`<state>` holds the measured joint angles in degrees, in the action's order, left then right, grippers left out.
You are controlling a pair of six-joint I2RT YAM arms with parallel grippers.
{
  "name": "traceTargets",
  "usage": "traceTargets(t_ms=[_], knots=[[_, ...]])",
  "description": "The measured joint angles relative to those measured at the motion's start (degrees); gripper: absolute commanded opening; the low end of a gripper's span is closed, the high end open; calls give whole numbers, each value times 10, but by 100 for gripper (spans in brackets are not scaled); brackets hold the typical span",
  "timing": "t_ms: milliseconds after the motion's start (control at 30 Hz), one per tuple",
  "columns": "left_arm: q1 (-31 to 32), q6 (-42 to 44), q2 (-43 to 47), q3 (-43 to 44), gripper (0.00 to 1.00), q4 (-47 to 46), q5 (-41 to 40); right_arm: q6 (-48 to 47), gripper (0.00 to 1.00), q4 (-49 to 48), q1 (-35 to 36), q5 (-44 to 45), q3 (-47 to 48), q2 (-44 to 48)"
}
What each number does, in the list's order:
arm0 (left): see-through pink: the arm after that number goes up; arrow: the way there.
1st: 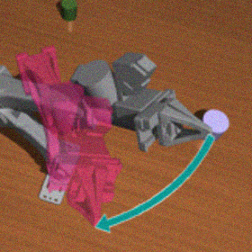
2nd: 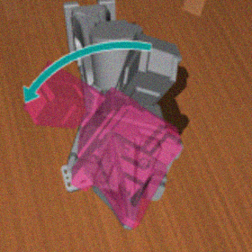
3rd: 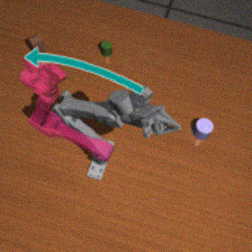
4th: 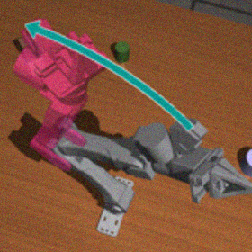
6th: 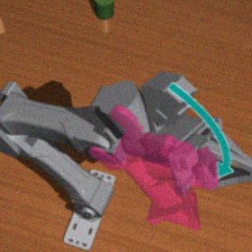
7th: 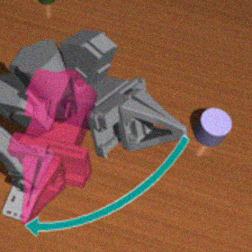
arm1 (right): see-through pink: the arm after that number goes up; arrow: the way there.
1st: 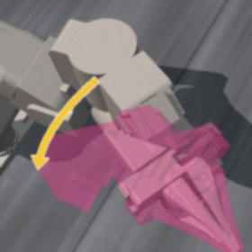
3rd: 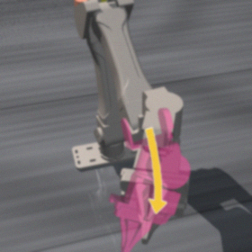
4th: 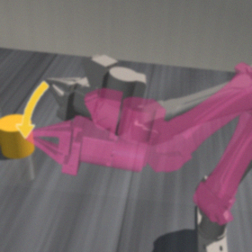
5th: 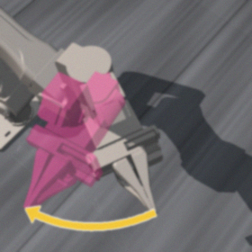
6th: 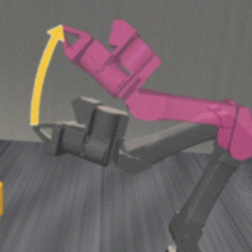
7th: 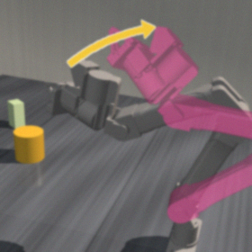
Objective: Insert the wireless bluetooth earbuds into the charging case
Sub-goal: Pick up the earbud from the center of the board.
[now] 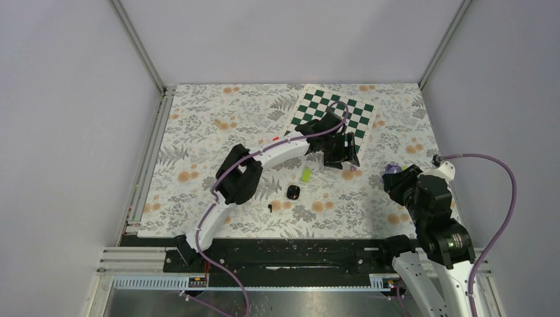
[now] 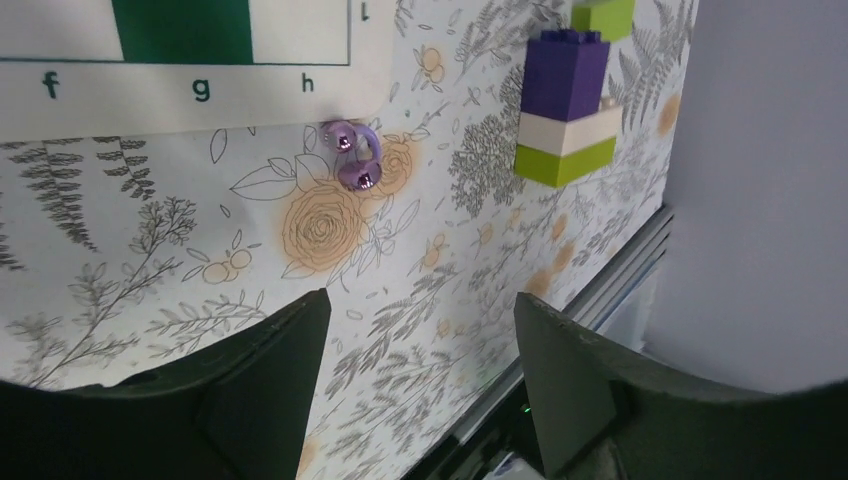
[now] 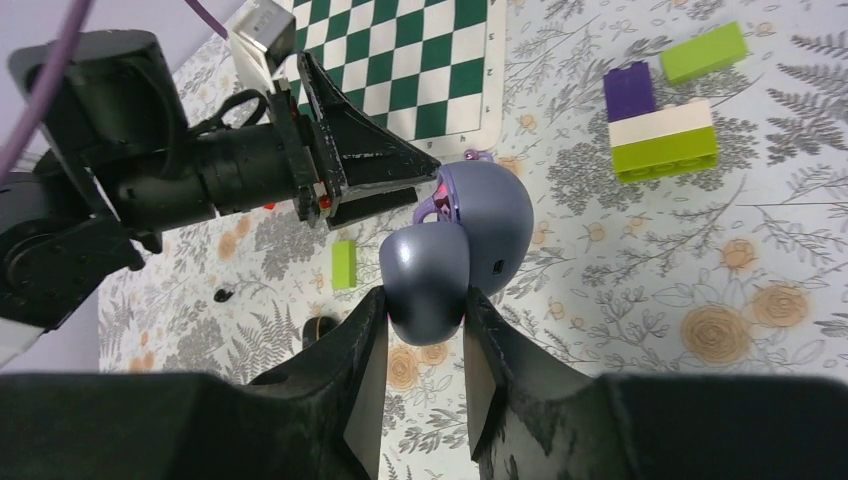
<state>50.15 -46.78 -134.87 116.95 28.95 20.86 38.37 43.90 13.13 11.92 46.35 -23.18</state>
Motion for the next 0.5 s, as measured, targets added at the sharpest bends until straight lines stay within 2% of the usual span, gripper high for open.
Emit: traceTargets(t_ms=[267, 500], knots=[[0, -159, -37, -6, 61, -40, 7, -10, 0, 27, 0, 11, 5, 14], [-3, -243, -52, -12, 54, -91, 9, -10, 0, 32, 0, 10, 2, 18]])
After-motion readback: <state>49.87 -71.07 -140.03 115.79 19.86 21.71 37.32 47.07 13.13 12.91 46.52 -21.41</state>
